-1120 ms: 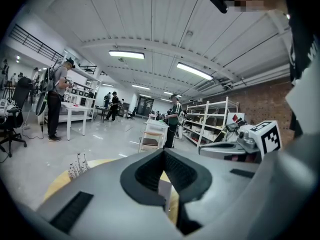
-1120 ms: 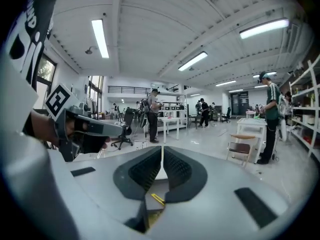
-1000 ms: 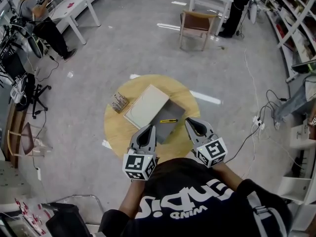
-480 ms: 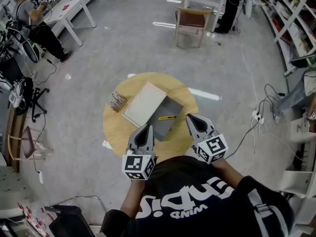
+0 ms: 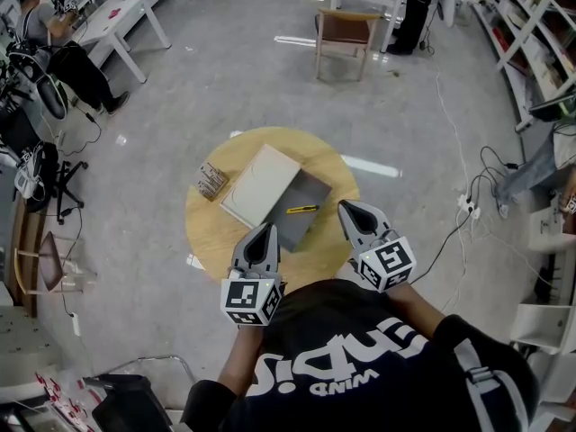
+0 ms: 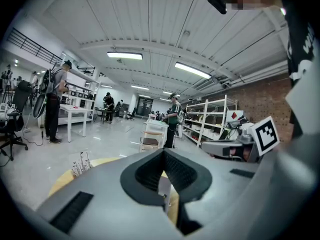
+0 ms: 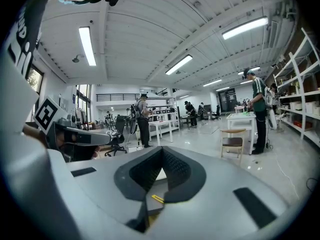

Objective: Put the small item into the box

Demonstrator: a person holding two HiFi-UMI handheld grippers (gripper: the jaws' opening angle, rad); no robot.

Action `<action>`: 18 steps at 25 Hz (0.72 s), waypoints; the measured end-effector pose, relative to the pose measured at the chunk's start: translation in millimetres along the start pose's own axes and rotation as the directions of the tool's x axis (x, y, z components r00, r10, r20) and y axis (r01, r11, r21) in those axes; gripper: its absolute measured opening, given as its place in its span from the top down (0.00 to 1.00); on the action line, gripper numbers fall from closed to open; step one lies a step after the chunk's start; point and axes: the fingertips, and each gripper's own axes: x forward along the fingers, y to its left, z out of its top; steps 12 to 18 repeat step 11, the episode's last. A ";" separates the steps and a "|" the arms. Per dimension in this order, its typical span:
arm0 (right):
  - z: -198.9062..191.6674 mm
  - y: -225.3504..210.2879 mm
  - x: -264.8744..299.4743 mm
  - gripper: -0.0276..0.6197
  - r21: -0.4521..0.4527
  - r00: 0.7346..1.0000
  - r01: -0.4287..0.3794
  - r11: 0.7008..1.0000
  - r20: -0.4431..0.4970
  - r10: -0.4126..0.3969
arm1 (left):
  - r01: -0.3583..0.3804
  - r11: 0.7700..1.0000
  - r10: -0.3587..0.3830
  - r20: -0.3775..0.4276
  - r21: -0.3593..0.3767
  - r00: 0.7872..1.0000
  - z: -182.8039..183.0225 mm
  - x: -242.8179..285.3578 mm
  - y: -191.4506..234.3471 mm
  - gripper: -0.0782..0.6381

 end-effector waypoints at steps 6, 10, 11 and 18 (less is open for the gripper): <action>1.5 -1.7 0.9 0.95 -0.004 1.000 -0.001 1.000 -0.002 0.001 | 0.002 1.000 -0.002 -0.002 -0.001 1.000 0.4 0.9 0.7 0.88; 1.3 -2.6 2.9 0.95 -0.004 1.000 -0.003 1.000 0.000 0.003 | 0.005 1.000 -0.005 0.000 -0.003 1.000 0.1 2.6 1.6 0.88; 1.2 -2.9 3.2 0.95 -0.004 1.000 -0.004 1.000 0.000 0.004 | 0.006 1.000 -0.006 0.001 -0.004 1.000 0.2 3.1 1.6 0.88; 1.2 -2.9 3.2 0.95 -0.004 1.000 -0.004 1.000 0.000 0.004 | 0.006 1.000 -0.006 0.001 -0.004 1.000 0.2 3.1 1.6 0.88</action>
